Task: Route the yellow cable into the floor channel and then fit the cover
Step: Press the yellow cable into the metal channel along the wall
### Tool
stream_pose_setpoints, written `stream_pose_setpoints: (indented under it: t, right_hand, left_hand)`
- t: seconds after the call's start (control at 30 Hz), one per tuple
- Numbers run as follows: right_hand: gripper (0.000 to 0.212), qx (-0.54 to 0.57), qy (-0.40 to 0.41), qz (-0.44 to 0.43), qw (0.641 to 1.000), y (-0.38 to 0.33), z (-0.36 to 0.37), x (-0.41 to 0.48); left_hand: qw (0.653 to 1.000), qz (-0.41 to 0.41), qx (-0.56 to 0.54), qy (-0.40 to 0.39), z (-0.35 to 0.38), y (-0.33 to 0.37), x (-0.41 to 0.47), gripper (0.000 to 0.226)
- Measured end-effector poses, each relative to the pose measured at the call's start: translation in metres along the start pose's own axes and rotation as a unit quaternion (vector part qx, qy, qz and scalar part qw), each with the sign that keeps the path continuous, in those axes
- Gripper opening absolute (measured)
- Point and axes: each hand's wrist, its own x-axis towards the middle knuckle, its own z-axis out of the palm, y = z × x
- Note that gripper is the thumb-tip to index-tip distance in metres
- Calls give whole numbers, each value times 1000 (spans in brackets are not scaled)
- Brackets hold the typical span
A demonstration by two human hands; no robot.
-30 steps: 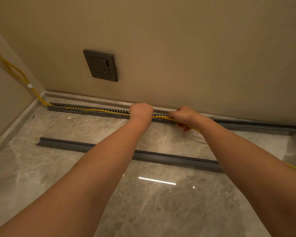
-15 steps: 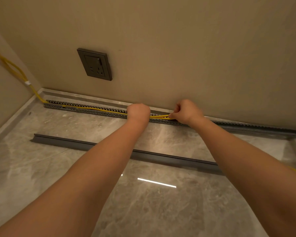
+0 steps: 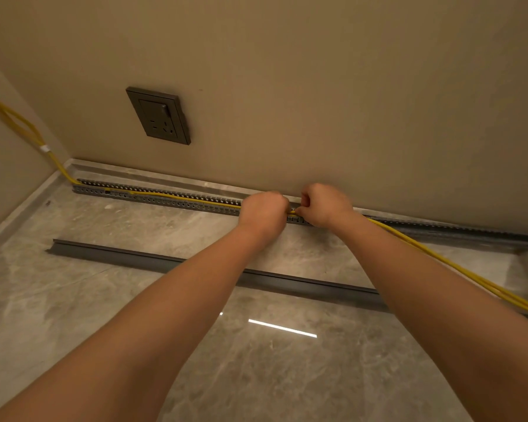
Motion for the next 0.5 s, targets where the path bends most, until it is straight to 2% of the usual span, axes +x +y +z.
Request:
stream_pose_setpoints:
  t: [0.07, 0.23, 0.37, 0.5]
  right_hand:
    - [5, 12, -9, 4, 1000, 1, -1, -1]
    - [17, 28, -20, 9, 999, 1, 1, -3]
    - [17, 15, 7, 14, 1000, 6, 8, -6]
    - [26, -12, 44, 30, 999, 22, 5, -13]
  left_hand:
    - [1000, 24, 2, 3, 4, 4, -2, 30]
    - [998, 35, 45, 12, 5, 11, -6, 27]
    - [997, 25, 70, -21, -2, 26, -1, 21]
    - [995, 23, 89, -38, -5, 35, 3, 21]
